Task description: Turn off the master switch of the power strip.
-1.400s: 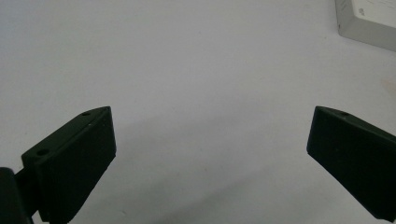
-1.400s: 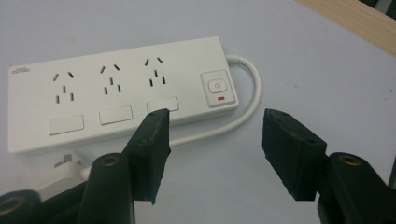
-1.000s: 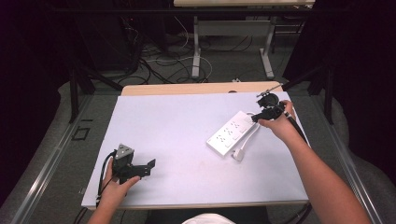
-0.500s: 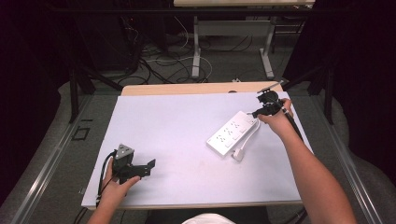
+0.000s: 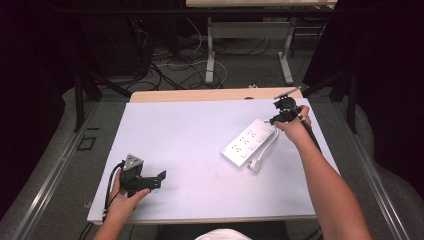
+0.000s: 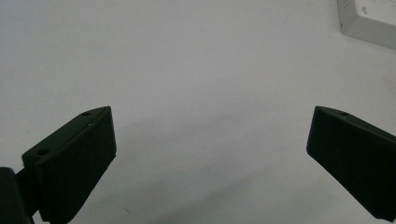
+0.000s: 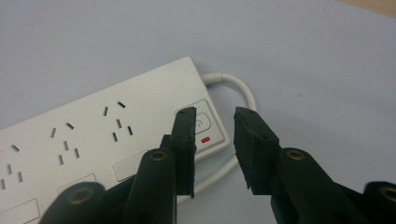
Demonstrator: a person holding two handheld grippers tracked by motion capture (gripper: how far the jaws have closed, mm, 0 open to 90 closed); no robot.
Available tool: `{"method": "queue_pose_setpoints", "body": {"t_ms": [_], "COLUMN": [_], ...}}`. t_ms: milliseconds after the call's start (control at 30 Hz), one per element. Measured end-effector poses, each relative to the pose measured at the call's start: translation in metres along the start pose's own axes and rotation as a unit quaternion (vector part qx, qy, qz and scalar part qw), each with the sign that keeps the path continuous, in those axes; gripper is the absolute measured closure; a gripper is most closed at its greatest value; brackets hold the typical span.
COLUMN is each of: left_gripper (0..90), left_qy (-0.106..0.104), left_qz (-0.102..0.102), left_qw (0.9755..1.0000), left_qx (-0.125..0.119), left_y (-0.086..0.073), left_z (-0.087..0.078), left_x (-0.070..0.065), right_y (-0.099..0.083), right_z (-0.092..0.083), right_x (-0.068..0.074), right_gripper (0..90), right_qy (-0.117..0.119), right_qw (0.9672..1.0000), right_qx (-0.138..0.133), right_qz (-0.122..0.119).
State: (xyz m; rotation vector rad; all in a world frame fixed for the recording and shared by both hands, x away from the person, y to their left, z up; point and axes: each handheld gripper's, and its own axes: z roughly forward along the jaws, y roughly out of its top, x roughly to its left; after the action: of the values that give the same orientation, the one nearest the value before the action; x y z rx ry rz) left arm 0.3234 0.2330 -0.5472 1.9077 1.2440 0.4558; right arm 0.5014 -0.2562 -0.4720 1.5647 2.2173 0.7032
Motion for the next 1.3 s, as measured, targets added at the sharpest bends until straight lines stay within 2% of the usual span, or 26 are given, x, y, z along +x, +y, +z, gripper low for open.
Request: {"method": "queue_pose_setpoints", "body": {"t_ms": [267, 433, 467, 533, 633, 733, 1167, 1200, 1267, 1300], "left_gripper": [1.3, 1.3, 1.4, 1.4, 1.4, 1.4, 1.4, 1.4, 1.4, 1.5], "left_qy": [0.002, 0.003, 0.003, 0.002, 0.002, 0.001, 0.003, 0.003, 0.003, 0.002], "left_qz": [-0.002, -0.003, -0.003, -0.004, -0.004, -0.003, -0.007, -0.007, -0.008, -0.006], "left_qw": [1.0000, 1.0000, 1.0000, 1.0000, 1.0000, 1.0000, 1.0000, 1.0000, 1.0000, 1.0000], "left_qx": [-0.002, -0.004, -0.003, -0.001, -0.002, 0.000, -0.003, -0.003, -0.004, 0.001], "left_y": [0.000, -0.001, -0.001, -0.001, 0.000, 0.000, -0.001, -0.001, -0.002, -0.001], "left_z": [-0.001, 0.000, 0.000, -0.001, -0.001, 0.000, 0.000, 0.000, 0.000, -0.001], "left_x": [0.000, 0.002, 0.002, 0.002, 0.002, 0.001, 0.001, 0.001, 0.001, 0.002], "right_y": [0.001, 0.001, 0.001, 0.001, 0.001, 0.001, -0.001, -0.001, -0.001, -0.001], "right_z": [0.010, 0.018, 0.018, 0.021, 0.024, 0.028, 0.043, 0.044, 0.045, 0.046], "right_x": [0.000, 0.001, 0.001, 0.000, 0.001, 0.002, 0.006, 0.008, 0.011, 0.011], "right_gripper": [74.5, 81.6, 82.7, 85.7, 87.6, 89.9, 90.0, 90.0, 90.0, 90.0], "right_qy": [0.003, -0.002, -0.004, -0.001, 0.000, -0.002, 0.007, 0.011, 0.003, 0.005], "right_qw": [1.0000, 0.9999, 0.9998, 0.9998, 0.9997, 0.9996, 0.9995, 0.9995, 0.9991, 0.9994], "right_qx": [0.003, 0.011, 0.021, 0.020, 0.024, 0.027, 0.030, 0.028, 0.041, 0.035], "right_qz": [0.003, 0.004, 0.003, 0.000, 0.010, 0.004, 0.004, 0.010, 0.008, 0.003]}}
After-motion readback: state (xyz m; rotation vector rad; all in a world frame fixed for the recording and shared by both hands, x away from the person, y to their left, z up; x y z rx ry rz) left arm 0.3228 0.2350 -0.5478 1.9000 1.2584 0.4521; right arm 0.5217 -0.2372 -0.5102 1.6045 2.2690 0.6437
